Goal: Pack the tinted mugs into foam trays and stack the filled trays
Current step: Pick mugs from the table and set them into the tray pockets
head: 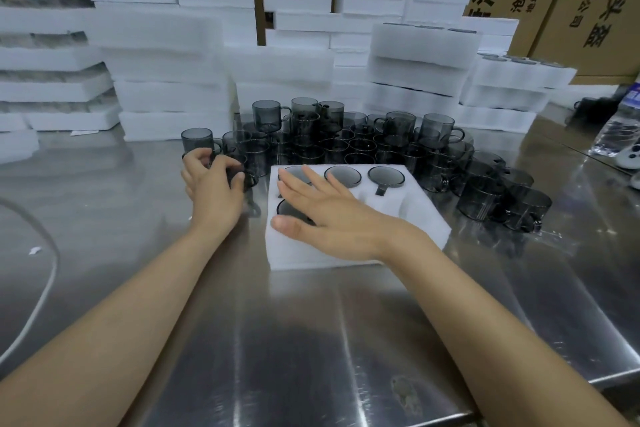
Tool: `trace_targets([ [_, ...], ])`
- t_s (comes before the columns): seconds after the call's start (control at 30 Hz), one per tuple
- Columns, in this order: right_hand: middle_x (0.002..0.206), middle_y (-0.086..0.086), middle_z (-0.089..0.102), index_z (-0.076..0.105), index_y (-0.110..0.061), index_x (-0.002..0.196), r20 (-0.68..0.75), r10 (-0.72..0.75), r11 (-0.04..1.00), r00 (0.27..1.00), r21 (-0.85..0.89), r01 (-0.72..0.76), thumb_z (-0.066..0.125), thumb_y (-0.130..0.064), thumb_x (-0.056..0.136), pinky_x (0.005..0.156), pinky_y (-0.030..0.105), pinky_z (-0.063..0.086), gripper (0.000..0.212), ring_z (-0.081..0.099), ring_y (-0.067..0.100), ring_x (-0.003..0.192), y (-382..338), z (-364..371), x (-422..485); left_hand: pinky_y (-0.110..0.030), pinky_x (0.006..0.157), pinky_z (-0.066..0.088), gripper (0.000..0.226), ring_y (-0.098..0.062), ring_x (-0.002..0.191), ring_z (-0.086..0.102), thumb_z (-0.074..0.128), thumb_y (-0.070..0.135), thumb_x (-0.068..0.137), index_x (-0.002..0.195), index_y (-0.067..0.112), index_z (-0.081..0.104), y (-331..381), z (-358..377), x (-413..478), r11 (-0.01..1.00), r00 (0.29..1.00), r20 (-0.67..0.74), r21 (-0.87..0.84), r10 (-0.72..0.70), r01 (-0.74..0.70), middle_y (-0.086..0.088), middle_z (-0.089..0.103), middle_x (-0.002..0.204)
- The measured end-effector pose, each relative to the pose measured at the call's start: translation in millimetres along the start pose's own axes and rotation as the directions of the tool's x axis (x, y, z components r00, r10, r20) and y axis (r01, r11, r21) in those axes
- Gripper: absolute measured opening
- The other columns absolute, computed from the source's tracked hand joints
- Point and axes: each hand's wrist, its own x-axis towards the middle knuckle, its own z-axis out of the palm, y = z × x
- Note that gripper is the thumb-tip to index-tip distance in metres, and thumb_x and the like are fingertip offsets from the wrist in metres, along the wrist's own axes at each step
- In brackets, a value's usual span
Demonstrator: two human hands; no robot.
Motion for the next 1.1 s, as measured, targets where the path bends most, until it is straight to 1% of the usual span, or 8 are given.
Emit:
trace_targets([
  [0.17,0.147,-0.024,0.038,0.038,-0.034,0.146,-0.256,0.165,0.748,0.953,0.662,0.048,0.033,-0.055,0.098,0.103,0.006,0.028,0.052,0.034,-0.026,0.120,7,-9,-3,-0.040,0.111,0.036,0.015,-0.017,0.130,0.040,0.062,0.004,0.091,0.106,0.006,0.066,11,-7,-4,0.947,0.983,-0.053,-0.265,0.173,-0.181,-0.014,0.032,0.144],
  [0.27,0.138,-0.010,0.054,0.048,-0.028,0.139,-0.351,0.263,0.690,0.899,0.719,0.078,0.040,-0.041,0.100,0.111,0.035,0.036,0.041,0.048,0.004,0.128,14,-11,3,-0.028,0.109,0.039,0.015,-0.015,0.129,0.045,0.062,0.001,0.091,0.105,0.005,0.069,23,-13,-8,0.871,0.938,-0.135,-0.349,0.319,-0.347,-0.006,0.035,0.144],
  [0.37,0.130,-0.007,0.058,0.053,-0.025,0.134,-0.415,0.264,0.680,0.870,0.720,0.137,0.050,-0.024,0.099,0.104,0.033,0.042,0.035,0.056,0.008,0.118,14,-9,6,-0.016,0.105,0.038,0.019,-0.015,0.130,0.045,0.061,-0.009,0.088,0.104,-0.003,0.069,30,-11,-11,0.753,0.835,-0.180,-0.364,0.521,-0.548,-0.008,0.038,0.140],
  [0.63,0.141,-0.008,0.044,0.041,-0.022,0.144,-0.589,0.165,0.819,0.791,0.529,0.223,0.069,-0.013,0.087,0.093,0.014,0.046,0.064,0.044,0.001,0.125,9,-1,5,-0.032,0.089,0.054,0.030,-0.012,0.133,0.044,0.070,0.013,0.083,0.112,0.005,0.065,41,-7,-23,0.528,0.886,-0.004,-0.802,0.464,-0.280,0.020,0.053,0.131],
  [0.77,0.139,-0.008,0.047,0.038,-0.020,0.146,-0.615,0.073,0.876,0.785,0.416,0.245,0.073,-0.016,0.084,0.101,0.020,0.043,0.072,0.042,-0.003,0.126,7,-1,3,-0.032,0.108,0.038,0.024,-0.003,0.134,0.041,0.068,0.036,0.086,0.110,0.040,0.065,43,-8,-24,0.685,0.852,0.050,-0.620,0.521,-0.383,0.028,0.051,0.131],
  [0.9,0.125,-0.010,0.055,0.051,-0.021,0.134,-0.716,0.105,0.887,0.690,0.381,0.261,0.079,-0.016,0.077,0.090,0.013,0.046,0.064,0.050,-0.003,0.115,5,2,5,-0.031,0.111,0.037,0.042,-0.010,0.133,0.041,0.068,0.017,0.089,0.127,0.012,0.049,41,-11,-18,0.543,0.582,-0.126,-0.247,0.803,-0.803,-0.005,0.039,0.137],
  [1.0,0.114,-0.005,0.062,0.054,-0.023,0.115,-0.690,0.338,0.706,0.640,0.636,0.313,0.081,-0.016,0.074,0.084,0.031,0.055,0.050,0.061,0.006,0.106,4,-2,6,-0.031,0.110,0.038,0.060,-0.017,0.128,0.046,0.071,0.024,0.086,0.136,0.015,0.040,37,-7,-18,0.654,0.711,-0.156,-0.297,0.685,-0.696,0.001,0.032,0.138],
  [1.1,0.114,0.007,0.061,0.050,-0.013,0.117,-0.510,0.551,0.315,0.660,0.860,0.402,0.073,-0.016,0.084,0.079,0.030,0.057,0.040,0.067,0.015,0.098,13,-16,3,-0.025,0.106,0.040,0.060,-0.018,0.116,0.055,0.065,0.031,0.089,0.140,0.015,0.038,30,-7,-19,0.752,0.816,-0.123,-0.330,0.566,-0.571,0.008,0.026,0.136],
])
